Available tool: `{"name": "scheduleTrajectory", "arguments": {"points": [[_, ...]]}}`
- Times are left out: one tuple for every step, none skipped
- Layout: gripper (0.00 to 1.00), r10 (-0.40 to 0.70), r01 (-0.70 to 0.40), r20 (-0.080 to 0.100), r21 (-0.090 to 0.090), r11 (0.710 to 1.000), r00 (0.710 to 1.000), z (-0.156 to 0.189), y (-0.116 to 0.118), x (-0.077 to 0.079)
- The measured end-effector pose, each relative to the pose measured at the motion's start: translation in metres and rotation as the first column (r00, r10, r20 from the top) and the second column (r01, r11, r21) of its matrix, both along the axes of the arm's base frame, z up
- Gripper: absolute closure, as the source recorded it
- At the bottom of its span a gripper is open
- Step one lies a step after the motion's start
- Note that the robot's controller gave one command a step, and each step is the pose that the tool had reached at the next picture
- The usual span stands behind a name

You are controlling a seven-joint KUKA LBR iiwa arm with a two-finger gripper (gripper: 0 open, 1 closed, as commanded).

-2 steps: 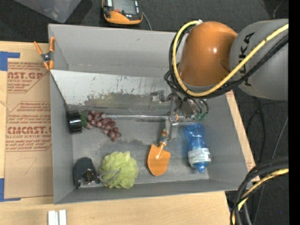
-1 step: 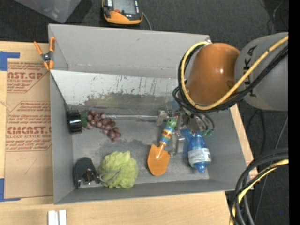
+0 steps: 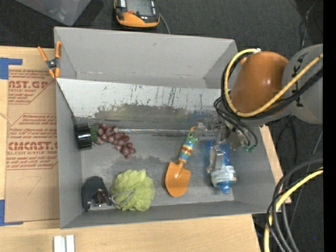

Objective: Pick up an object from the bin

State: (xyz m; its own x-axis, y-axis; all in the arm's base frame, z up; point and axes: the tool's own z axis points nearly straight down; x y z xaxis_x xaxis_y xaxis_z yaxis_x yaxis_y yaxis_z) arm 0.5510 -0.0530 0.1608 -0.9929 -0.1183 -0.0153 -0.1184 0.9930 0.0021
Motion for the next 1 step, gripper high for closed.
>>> {"name": "scheduleTrajectory", "arguments": {"points": [[0.0, 0.124, -0.124, -0.003, 0.0, 0.992, 0.992, -0.0184, 0.0103, -0.0099]]}}
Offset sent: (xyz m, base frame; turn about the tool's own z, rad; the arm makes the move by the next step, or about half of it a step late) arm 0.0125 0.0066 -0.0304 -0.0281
